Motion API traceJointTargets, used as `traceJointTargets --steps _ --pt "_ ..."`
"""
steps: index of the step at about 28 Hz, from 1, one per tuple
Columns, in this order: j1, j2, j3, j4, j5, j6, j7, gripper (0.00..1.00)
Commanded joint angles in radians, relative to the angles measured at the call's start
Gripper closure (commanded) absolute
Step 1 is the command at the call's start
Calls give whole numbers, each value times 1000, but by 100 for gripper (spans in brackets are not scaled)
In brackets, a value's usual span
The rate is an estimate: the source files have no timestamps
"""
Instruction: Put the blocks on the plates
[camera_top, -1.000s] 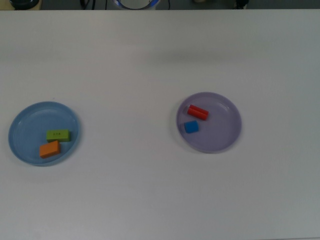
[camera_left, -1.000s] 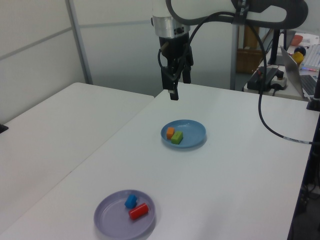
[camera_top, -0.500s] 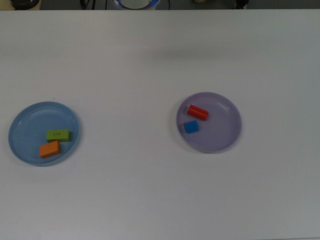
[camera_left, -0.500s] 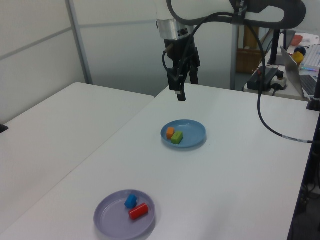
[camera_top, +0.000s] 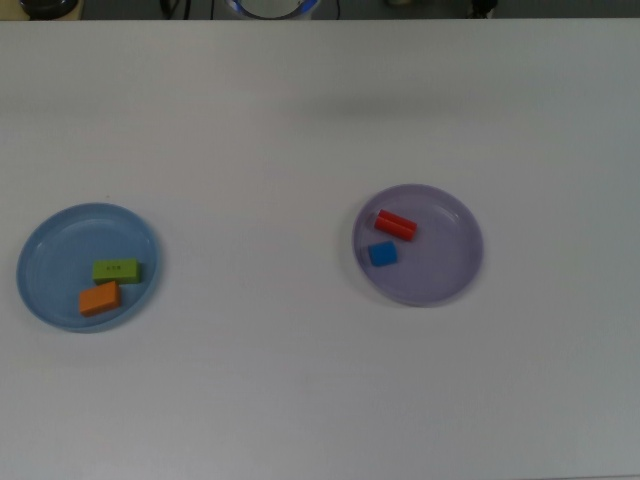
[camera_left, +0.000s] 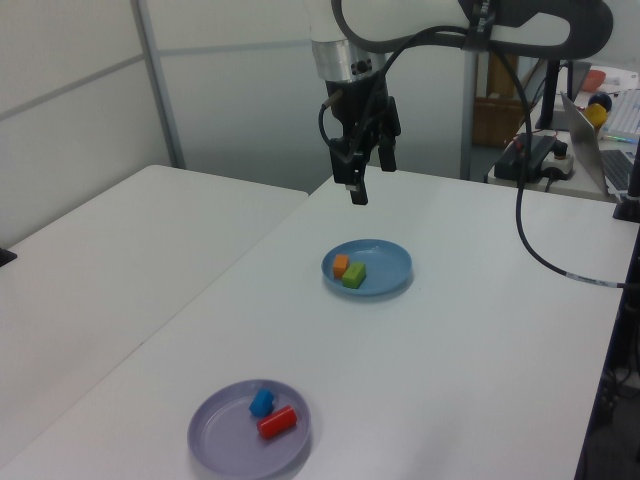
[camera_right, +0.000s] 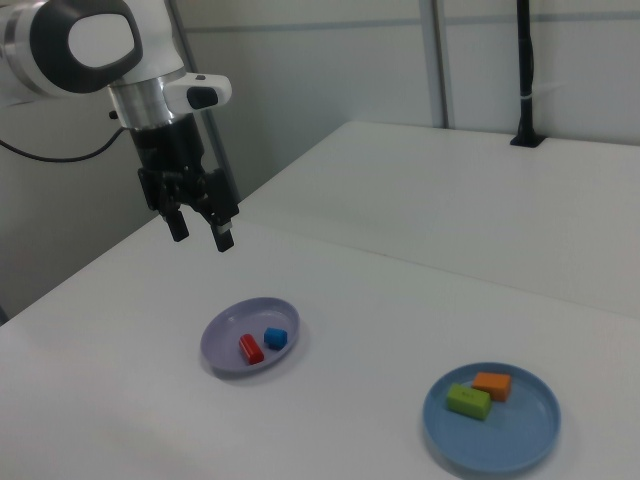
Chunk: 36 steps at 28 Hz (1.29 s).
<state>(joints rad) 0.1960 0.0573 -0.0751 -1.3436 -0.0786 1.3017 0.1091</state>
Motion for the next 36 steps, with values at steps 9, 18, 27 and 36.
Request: traceJointTargets --steps 9,18,27,36 --pt "16 -14 0 -17 51 -2 29 0" --pt "16 -17 11 -17 72 -7 29 0" --pt "14 -19 9 -16 69 -7 29 0" --pt "14 -16 8 -16 72 -7 23 0"
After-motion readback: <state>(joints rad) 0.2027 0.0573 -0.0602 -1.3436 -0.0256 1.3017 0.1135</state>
